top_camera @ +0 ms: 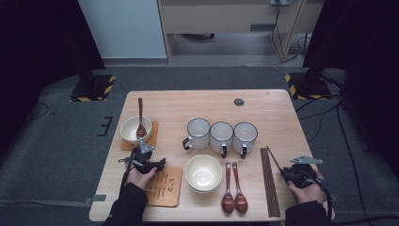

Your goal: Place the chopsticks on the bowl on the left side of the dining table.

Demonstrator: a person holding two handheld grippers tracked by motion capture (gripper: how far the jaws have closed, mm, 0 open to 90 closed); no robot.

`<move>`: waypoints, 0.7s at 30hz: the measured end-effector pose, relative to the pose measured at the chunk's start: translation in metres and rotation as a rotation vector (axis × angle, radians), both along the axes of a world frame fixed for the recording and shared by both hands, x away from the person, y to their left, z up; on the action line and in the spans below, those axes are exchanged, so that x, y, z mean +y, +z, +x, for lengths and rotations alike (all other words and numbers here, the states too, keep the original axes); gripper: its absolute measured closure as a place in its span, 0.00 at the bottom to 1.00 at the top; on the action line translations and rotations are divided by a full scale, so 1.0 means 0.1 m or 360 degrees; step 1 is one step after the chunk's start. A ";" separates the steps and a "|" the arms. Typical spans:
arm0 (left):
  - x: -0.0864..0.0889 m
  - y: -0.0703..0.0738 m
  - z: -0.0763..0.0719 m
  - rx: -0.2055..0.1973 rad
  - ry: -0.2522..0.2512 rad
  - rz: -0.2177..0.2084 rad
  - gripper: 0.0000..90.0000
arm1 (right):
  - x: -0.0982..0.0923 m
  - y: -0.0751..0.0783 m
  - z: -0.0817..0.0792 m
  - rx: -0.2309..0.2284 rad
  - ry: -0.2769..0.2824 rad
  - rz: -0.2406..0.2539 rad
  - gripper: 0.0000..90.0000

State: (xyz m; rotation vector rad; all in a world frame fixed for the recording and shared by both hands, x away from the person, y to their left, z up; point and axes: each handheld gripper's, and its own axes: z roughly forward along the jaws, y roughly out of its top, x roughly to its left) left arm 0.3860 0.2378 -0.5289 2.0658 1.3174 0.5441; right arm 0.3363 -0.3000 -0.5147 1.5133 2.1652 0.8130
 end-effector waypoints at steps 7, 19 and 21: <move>0.00 -0.01 0.00 0.0007 0.0011 -0.0008 0.24 | 0.01 -0.02 0.00 0.0041 -0.0013 -0.0024 0.90; 0.01 -0.03 0.01 -0.0005 0.0019 -0.0020 0.20 | -0.03 -0.02 0.07 0.0057 -0.0008 -0.0013 0.94; 0.01 -0.03 0.01 -0.0009 0.0019 -0.0022 0.20 | -0.03 -0.02 0.08 0.0056 0.0006 -0.0016 0.95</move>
